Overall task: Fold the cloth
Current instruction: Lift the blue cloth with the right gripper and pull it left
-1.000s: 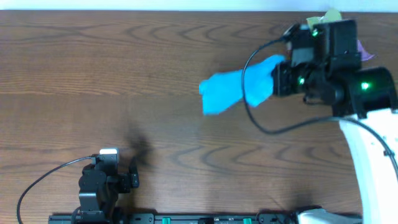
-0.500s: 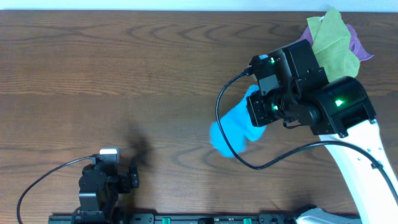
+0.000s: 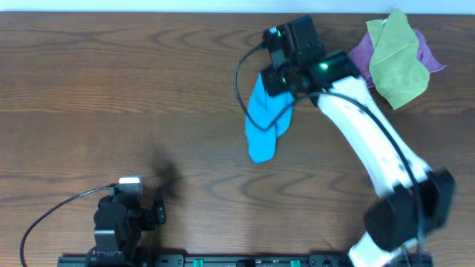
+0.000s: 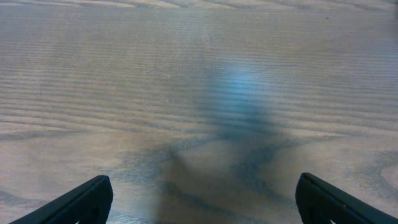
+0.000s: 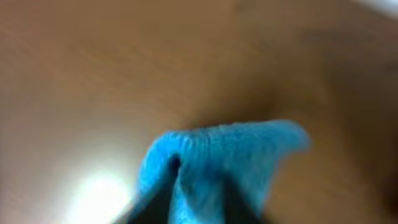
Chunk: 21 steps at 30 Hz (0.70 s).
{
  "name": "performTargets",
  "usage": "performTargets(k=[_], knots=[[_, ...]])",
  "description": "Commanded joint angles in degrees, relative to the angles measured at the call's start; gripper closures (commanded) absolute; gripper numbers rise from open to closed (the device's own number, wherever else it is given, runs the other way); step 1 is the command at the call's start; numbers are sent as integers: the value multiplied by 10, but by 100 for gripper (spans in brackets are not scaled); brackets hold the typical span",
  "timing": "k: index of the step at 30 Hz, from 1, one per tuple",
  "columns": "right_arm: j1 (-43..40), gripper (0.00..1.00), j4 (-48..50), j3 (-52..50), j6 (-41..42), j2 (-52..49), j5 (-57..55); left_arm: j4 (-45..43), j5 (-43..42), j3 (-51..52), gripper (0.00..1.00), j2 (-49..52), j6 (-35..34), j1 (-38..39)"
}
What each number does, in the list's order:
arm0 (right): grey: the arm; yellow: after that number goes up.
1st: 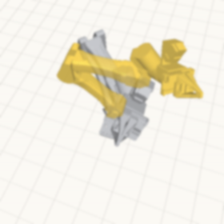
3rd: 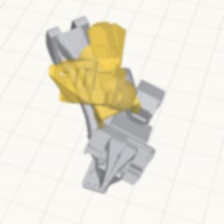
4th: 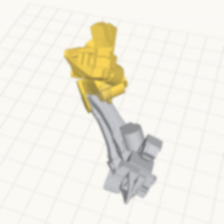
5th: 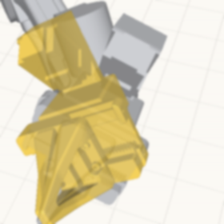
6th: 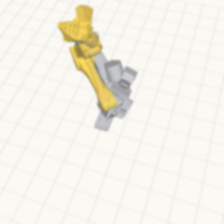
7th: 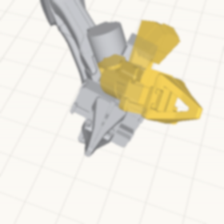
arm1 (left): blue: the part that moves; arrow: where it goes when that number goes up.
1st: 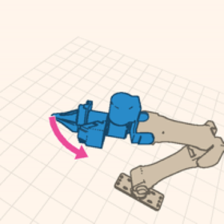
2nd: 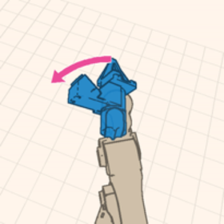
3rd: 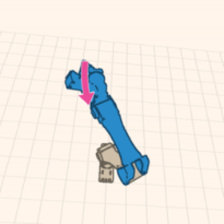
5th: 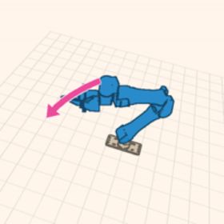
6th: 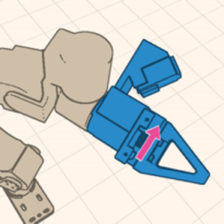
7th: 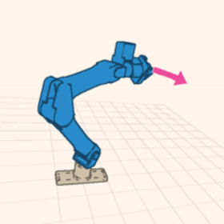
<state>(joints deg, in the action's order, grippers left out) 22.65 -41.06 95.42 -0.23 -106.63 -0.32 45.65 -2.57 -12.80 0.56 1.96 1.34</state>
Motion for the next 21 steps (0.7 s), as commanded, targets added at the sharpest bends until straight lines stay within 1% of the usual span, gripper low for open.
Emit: performTargets(k=[1, 5, 8, 10, 13, 17, 21], knots=[[-31, 1, 35, 1, -1, -19, -95, 21, 0, 21, 5, -3, 6, 3], [-51, 1, 27, 3, 2, -1, -123, 21, 0, 21, 5, -3, 7, 3], [-61, 1, -17, 3, 4, 31, -117, 21, 0, 21, 5, -3, 6, 3], [-67, 1, -52, 3, 9, 45, -88, 21, 0, 21, 5, -3, 6, 3], [-79, 1, -80, 2, 10, 42, -31, 21, 0, 21, 5, -3, 6, 3], [-109, 1, -75, 1, 28, 13, 63, 21, 0, 21, 5, -3, 6, 3], [-147, 1, -56, 1, 46, -38, 165, 21, 0, 21, 5, -3, 7, 3]])
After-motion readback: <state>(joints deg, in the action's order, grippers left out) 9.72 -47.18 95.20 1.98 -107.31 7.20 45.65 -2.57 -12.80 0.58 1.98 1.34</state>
